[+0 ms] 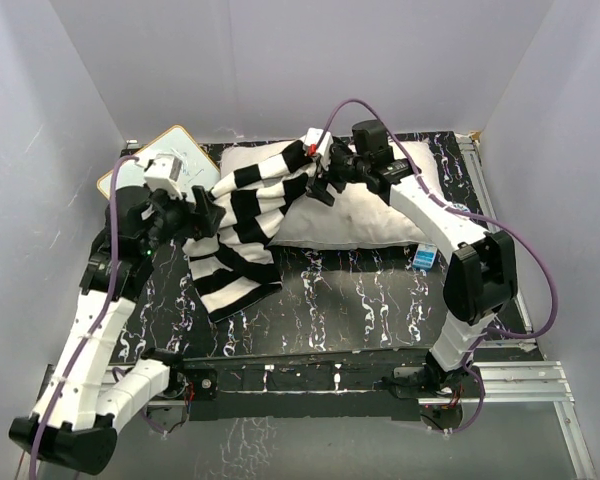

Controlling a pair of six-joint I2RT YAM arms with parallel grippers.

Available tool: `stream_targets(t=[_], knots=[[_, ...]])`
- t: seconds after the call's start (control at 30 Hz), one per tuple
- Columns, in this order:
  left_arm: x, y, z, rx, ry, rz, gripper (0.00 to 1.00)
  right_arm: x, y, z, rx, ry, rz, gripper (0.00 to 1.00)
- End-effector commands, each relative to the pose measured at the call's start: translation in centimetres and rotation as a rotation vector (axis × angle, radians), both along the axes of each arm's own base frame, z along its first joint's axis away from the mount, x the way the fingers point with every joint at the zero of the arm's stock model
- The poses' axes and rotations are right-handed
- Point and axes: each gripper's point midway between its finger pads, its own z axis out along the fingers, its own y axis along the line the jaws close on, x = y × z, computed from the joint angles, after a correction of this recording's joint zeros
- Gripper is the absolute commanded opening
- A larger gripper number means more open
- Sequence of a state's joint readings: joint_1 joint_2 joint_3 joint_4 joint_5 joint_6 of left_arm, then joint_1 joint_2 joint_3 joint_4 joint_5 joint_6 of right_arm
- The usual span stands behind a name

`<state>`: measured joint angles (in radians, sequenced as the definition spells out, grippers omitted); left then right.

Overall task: Put the pillow into the pillowcase
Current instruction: Adjust the pillowcase at the center of the board.

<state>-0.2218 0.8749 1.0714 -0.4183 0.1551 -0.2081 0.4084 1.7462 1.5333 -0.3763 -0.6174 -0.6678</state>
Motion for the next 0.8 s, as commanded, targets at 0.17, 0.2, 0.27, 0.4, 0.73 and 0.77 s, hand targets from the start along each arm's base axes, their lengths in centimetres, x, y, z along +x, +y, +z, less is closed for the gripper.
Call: stream_targets(t=[0.17,0.2,0.27,0.4,0.73,0.77], knots=[[5.4,-7.4,-2.1,0.307,-0.123,-0.318,0.79,2.0,2.1,7.3,0.075,-0.16,-0.027,0.19],[6.0,-7.7,-3.0,0.364,-0.118,-0.338,0.79,2.2,2.1,7.6,0.08,-0.158,-0.034,0.13],[7.1,-7.6,-4.7,0.456,-0.103,-0.355,0.8,2.2,2.0,8.5,0.077,-0.166,-0.042,0.08],[9.3,-6.7,-6.6,0.55,-0.075,-0.306,0.8,2.2,1.1,10.0,0.031,-0.221,-0.048,0.09],[9.7,-6.9,-3.4,0.472,-0.115,-0.241,0.0,5.2,-0.9,7.1,-0.081,-0.267,-0.176,0.98],[9.2,-7.0,-2.7,0.454,-0.131,-0.25,0.0,5.5,-1.1,6.4,-0.091,-0.262,-0.187,1.0]])
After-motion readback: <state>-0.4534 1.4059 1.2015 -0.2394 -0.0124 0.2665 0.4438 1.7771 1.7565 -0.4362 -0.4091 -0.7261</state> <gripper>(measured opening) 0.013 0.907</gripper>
